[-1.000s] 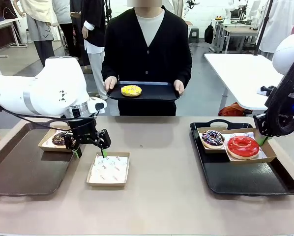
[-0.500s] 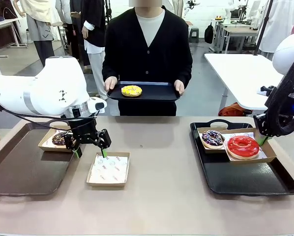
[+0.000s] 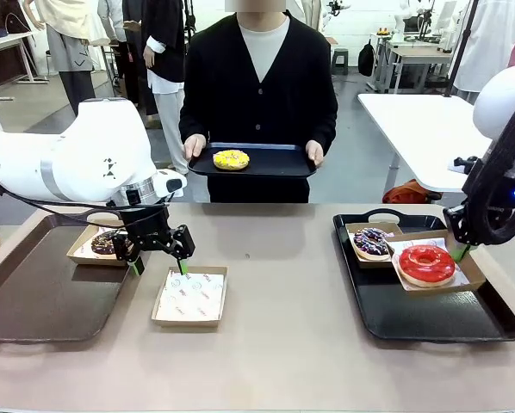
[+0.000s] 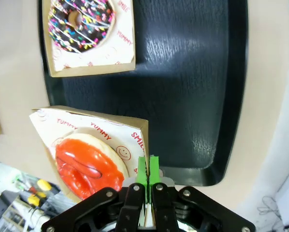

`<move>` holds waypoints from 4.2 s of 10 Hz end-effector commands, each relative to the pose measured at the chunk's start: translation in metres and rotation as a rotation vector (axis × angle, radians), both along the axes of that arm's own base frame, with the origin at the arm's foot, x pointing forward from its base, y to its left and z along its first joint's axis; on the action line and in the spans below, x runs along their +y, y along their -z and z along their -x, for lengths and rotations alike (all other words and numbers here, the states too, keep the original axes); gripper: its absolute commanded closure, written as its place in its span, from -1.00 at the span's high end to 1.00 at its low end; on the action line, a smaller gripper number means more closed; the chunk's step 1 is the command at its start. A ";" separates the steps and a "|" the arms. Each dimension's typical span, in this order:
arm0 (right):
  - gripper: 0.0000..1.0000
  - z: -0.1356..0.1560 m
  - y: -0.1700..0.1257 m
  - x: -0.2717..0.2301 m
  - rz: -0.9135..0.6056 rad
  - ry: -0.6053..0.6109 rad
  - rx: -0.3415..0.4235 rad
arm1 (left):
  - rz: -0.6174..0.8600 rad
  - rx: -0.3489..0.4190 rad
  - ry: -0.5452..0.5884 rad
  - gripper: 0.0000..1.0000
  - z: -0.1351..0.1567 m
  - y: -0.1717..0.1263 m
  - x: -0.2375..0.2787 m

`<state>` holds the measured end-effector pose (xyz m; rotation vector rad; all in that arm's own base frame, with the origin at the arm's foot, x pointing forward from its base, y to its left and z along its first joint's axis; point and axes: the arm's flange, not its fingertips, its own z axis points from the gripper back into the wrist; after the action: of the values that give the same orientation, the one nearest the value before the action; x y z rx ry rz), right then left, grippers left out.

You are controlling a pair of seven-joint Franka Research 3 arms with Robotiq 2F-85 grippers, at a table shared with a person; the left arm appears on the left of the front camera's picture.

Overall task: Individually package the donuts and arrange them on the tray.
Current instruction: Place the picked Paper togo box on the Handle tray while simultaneously picking up another Paper togo box from the table with the other hand.

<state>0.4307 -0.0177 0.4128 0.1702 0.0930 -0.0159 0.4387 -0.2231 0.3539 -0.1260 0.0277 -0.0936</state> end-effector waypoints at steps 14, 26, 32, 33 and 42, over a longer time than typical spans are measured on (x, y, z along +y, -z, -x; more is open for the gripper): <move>-0.96 0.005 0.065 -0.013 -0.085 0.046 0.039 | -0.071 -0.105 -0.062 1.00 0.024 0.014 -0.028; -0.15 -0.005 0.075 -0.015 -0.091 0.045 0.028 | -0.105 -0.030 -0.107 -0.20 0.005 0.032 -0.019; 1.00 -0.003 0.074 -0.018 -0.091 0.046 0.031 | -0.097 -0.037 -0.105 -1.00 0.011 0.023 -0.019; 1.00 -0.003 0.074 -0.018 -0.092 0.048 0.032 | -0.094 -0.036 -0.106 -1.00 0.012 0.022 -0.019; 1.00 0.026 0.023 -0.059 -0.338 0.055 -0.040 | -0.074 0.033 -0.101 -1.00 0.007 -0.025 -0.020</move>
<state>0.4177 -0.0571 0.3729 0.3946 0.0779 -0.0736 0.4315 -0.2409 0.3546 -0.0497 0.0363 0.0084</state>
